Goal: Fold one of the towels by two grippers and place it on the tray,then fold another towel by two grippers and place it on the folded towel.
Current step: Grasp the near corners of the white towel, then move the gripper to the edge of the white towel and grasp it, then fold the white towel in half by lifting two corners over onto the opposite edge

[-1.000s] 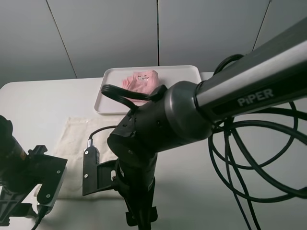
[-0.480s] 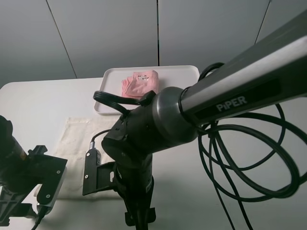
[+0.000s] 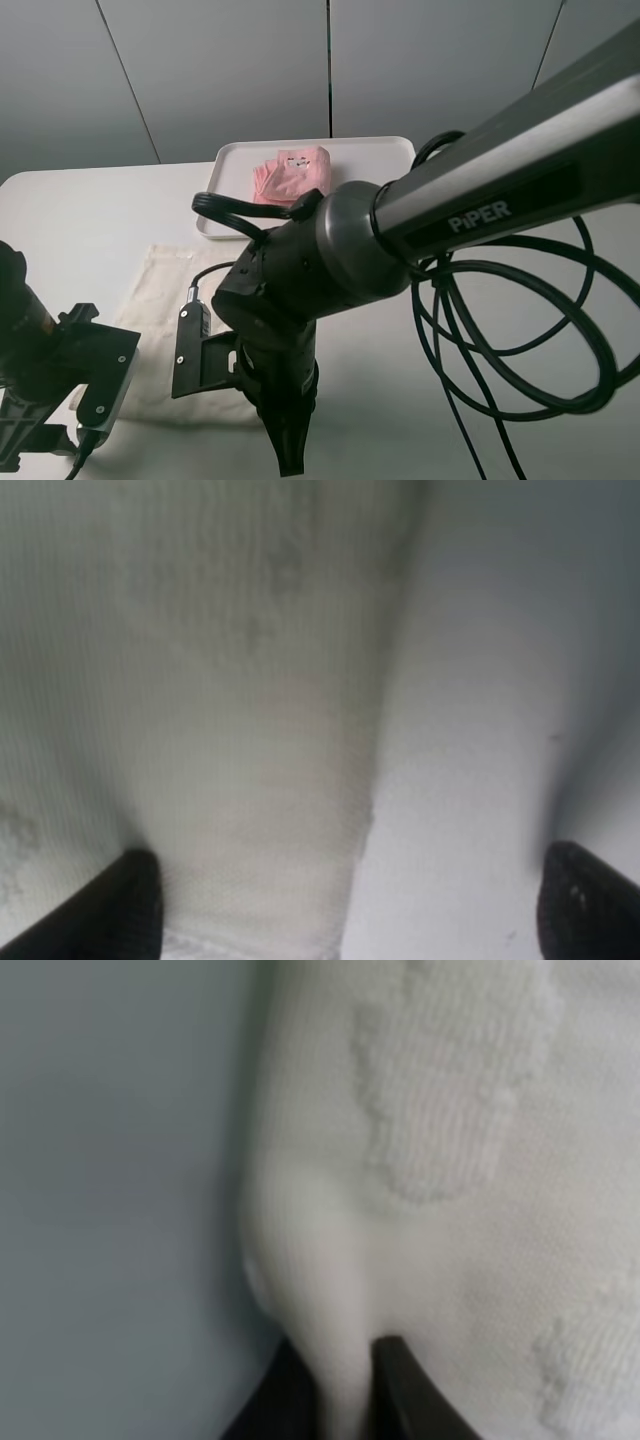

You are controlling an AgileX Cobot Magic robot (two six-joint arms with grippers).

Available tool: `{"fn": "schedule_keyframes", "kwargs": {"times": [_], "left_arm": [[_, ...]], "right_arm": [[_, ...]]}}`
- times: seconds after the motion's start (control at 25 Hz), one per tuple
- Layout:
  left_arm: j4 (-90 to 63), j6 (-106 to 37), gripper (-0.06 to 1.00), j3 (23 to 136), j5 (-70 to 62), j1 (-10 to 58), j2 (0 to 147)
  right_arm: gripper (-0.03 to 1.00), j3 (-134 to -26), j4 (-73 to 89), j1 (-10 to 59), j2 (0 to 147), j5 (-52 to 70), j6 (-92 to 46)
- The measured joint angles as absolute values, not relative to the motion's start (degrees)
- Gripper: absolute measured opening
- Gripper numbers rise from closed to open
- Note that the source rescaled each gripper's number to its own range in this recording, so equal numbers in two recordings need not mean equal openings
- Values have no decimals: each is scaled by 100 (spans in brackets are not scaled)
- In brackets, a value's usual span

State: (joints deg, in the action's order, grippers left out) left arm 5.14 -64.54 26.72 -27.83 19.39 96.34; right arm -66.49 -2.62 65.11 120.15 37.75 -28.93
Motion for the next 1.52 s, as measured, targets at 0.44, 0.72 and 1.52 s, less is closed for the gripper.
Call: {"fn": "schedule_keyframes", "kwargs": {"times": [0.44,0.72,1.52], "left_arm": [[577,-6454,97,2663,-2717,1939,9634],[813,-6454,96,2412,-2219,1939,9584],[1208,-6444,1,2373,-1914,1939,9461]], "right_arm": [[0,-6649,-319,6511,12025,3753,-2822],[0,-6658,-178,6511,12025,3775,-2788],[0,-6658,-89,6511,12013,3821,-2372]]}}
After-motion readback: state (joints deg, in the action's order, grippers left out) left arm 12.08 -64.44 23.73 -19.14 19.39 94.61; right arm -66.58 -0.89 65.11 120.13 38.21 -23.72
